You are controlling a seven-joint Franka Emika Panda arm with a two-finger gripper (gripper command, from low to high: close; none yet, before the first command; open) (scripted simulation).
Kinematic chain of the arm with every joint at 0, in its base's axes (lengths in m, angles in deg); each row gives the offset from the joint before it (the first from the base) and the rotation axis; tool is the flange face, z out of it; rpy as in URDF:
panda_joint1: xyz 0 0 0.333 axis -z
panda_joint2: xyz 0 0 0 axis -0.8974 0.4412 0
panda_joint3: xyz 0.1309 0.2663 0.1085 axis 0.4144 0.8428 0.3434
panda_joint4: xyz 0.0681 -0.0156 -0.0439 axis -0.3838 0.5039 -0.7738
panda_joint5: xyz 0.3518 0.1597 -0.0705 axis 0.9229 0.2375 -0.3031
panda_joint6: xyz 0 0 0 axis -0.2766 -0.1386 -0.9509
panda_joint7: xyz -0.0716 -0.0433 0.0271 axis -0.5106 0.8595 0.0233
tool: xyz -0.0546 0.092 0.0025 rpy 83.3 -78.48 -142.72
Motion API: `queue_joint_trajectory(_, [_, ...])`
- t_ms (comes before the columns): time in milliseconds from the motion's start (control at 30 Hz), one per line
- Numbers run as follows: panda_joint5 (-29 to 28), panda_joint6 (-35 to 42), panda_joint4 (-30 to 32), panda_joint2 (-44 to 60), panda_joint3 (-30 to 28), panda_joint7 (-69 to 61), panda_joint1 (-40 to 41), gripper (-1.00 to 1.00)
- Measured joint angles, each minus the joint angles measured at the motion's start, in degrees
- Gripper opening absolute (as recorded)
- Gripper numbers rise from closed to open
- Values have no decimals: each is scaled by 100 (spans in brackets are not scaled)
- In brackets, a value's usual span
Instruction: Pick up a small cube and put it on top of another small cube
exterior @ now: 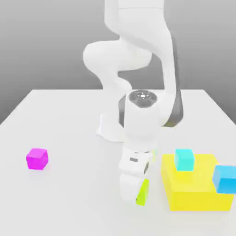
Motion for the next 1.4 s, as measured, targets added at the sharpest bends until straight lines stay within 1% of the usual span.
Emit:
queue_joint_trajectory(167, [-15, 11, 0, -5, 6, 8, 11, -100])
queue_joint_trajectory(333, [-462, 485, 90, -605, -419, 324, -300, -100])
queue_joint_trajectory(467, [-828, 916, 191, -1131, -587, 599, -379, -100])
queue_joint_trajectory(533, [-950, 1123, 249, -1377, -603, 702, -364, -100])
queue_joint_trajectory(633, [-1033, 1331, 286, -1617, -866, 695, -130, -100])
queue_joint_trajectory(767, [-1188, 1552, 314, -1875, -1290, 675, 619, -100])
queue_joint_trajectory(933, [-1483, 1806, 352, -2187, -1741, 715, 1323, -100])
queue_joint_trajectory(1367, [-2663, 2401, 466, -2997, -3001, 1104, 3542, -100])
queue_joint_trajectory(1400, [-2683, 2408, 474, -3012, -3072, 1096, 3637, -100])
